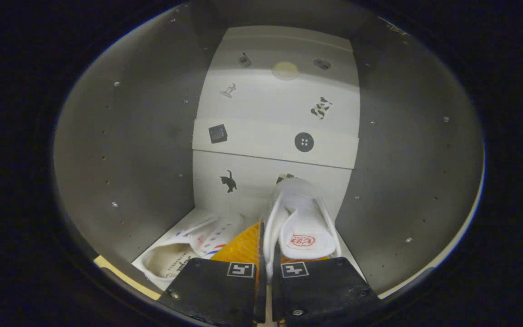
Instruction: Open the shoe cabinet door, grab the shoes and put them into the shoe cabinet, then close the shoe cabinet door.
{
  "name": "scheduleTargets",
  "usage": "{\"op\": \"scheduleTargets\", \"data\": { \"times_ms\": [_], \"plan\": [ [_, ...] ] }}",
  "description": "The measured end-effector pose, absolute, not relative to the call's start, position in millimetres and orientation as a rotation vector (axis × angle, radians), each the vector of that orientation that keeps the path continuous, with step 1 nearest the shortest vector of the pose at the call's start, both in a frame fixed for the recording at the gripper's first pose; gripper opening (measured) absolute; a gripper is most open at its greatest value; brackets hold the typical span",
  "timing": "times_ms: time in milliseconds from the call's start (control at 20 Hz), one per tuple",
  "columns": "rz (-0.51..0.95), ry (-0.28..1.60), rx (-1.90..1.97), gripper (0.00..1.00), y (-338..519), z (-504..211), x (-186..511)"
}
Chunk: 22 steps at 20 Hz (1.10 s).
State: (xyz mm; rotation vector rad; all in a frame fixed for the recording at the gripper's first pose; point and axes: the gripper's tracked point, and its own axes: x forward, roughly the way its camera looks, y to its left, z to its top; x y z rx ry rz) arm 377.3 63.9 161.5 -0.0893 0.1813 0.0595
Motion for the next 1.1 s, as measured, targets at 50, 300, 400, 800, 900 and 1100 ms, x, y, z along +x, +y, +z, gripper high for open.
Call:
{"op": "scheduleTargets", "data": {
  "times_ms": [50, 300, 400, 800, 900, 1100],
  "plan": [
    [0.060, 0.197, -0.087, 0.09, 63.5, 156.0, 384.1],
    [0.063, 0.303, -0.103, 0.08, 67.3, 131.0, 403.0],
    [0.070, 0.389, -0.051, 0.08, 71.5, 118.8, 407.3],
    [-0.011, 0.512, 0.061, 0.10, 64.4, 105.9, 409.1],
    [-0.022, 0.513, 0.062, 0.15, 64.1, 106.3, 402.3],
    [-0.011, 0.473, 0.055, 0.30, 69.3, 117.1, 373.2]
  ]
}}
